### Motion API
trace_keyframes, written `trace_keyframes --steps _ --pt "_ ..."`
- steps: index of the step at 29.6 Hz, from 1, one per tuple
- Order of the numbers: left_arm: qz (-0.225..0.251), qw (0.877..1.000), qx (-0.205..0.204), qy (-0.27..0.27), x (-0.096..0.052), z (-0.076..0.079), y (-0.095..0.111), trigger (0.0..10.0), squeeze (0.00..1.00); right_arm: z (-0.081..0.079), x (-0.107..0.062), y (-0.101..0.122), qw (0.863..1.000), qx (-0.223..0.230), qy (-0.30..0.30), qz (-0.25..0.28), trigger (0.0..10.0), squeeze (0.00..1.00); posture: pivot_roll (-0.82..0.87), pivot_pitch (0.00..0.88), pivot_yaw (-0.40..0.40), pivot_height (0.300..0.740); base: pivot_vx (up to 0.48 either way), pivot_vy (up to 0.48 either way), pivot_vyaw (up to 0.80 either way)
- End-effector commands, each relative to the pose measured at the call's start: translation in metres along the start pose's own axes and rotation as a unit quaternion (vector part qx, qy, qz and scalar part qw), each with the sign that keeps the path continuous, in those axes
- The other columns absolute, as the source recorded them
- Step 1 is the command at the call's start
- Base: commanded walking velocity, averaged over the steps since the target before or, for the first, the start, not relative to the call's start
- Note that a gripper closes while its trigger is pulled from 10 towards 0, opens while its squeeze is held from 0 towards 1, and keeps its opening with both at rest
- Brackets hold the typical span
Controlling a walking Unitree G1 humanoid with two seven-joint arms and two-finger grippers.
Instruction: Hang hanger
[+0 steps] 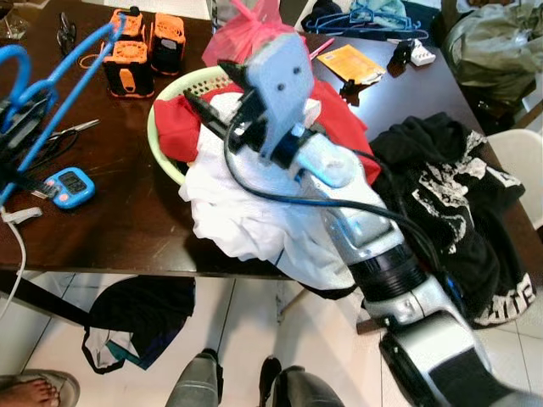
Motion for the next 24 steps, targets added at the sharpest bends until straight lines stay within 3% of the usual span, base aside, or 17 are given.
trace_keyframes --steps 1,4,6,8,11,12,16,24 --pt "0.005 1.0 0.007 -0.005 -0.004 0.006 0.003 10.0 0.0 -0.016 0.0 -0.012 0.996 -0.066 0.055 -0.026 10.0 0.0 0.3 0.151 -0.104 0.74 0.0 0.0 0.0" --pt "0.005 1.0 0.007 -0.005 -0.004 0.007 0.004 10.0 0.0 -0.023 -0.003 -0.026 0.992 -0.075 0.088 -0.058 10.0 0.0 0.3 0.151 -0.104 0.74 0.0 0.0 0.0" --pt "0.011 1.0 0.001 -0.009 -0.002 0.01 0.006 10.0 0.0 -0.019 -0.018 -0.059 0.98 -0.091 0.122 -0.132 10.0 0.0 0.28 0.149 -0.102 0.74 0.0 0.0 0.0" --pt "0.011 1.0 0.0 -0.009 -0.002 0.01 0.006 10.0 0.0 -0.018 -0.019 -0.062 0.978 -0.094 0.124 -0.139 10.0 0.0 0.28 0.149 -0.102 0.74 0.0 0.0 0.0" --pt "0.013 1.0 -0.005 -0.013 0.0 0.012 0.005 10.0 0.0 0.007 -0.028 -0.079 0.974 -0.104 0.091 -0.178 10.0 0.0 0.27 0.145 -0.095 0.74 0.0 0.0 0.0" --pt "0.013 1.0 -0.005 -0.013 0.0 0.012 0.005 10.0 0.0 0.007 -0.028 -0.079 0.974 -0.104 0.091 -0.178 10.0 0.0 0.27 0.145 -0.095 0.74 0.0 0.0 0.0" --pt "0.018 1.0 -0.01 -0.016 0.004 0.013 0.005 10.0 0.0 0.046 -0.042 -0.089 0.97 -0.116 0.046 -0.208 10.0 0.0 0.26 0.141 -0.093 0.74 0.0 0.0 0.0" --pt "0.021 1.0 -0.013 -0.015 0.005 0.014 0.005 10.0 0.0 0.065 -0.049 -0.089 0.976 -0.061 0.012 -0.207 10.0 0.0 0.26 0.137 -0.094 0.74 0.0 0.0 0.0"
Point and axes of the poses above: a point about 5 cm out from each wrist's last joint towards the gripper, its own x axis pointing out of the wrist towards the gripper, its own y axis along the axis of the wrist's last joint, z = x × y, the point moved 6 cm from there along x, pointing out of the wrist towards the gripper, and after that the axes turned 9 degrees about -x, right-handed, at the moved point
